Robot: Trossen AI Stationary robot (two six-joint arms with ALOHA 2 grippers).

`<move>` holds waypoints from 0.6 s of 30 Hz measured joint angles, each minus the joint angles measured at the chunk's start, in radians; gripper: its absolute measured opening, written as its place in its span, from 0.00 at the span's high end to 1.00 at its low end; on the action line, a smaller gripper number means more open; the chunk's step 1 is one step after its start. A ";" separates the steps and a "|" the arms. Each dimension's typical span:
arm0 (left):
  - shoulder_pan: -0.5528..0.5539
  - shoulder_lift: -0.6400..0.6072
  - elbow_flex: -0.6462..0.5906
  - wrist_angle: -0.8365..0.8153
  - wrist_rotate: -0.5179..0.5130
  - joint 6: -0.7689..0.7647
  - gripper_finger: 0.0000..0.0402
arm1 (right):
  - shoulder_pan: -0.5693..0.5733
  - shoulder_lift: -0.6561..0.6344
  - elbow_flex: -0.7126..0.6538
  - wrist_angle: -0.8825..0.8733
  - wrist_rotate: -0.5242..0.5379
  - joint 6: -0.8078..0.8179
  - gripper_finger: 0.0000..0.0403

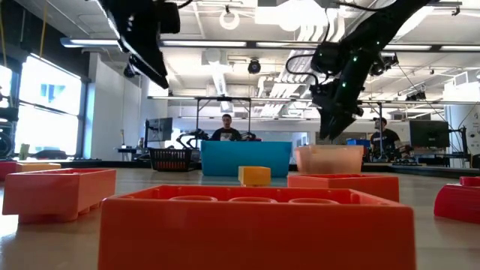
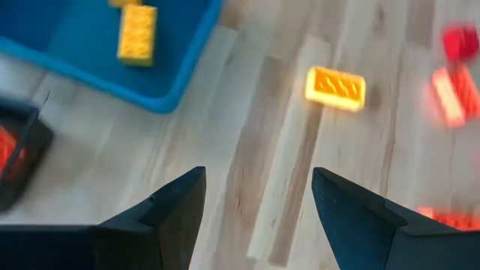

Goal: Sort & place blocks by color
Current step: Put the yellow game piece into the blue bin

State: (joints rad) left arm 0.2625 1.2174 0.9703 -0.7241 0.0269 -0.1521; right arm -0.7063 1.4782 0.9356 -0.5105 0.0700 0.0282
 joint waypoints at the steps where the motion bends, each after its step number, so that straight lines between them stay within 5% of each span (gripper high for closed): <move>1: -0.011 0.000 0.000 -0.005 0.000 0.047 0.42 | 0.000 -0.012 0.000 0.003 0.000 0.020 0.42; 18: -0.140 0.003 0.000 -0.163 0.064 0.615 0.42 | 0.102 -0.201 0.000 0.015 -0.032 0.403 0.42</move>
State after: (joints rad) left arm 0.1223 1.2204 0.9703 -0.8869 0.0908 0.4624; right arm -0.6042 1.2773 0.9356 -0.4951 0.0382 0.4309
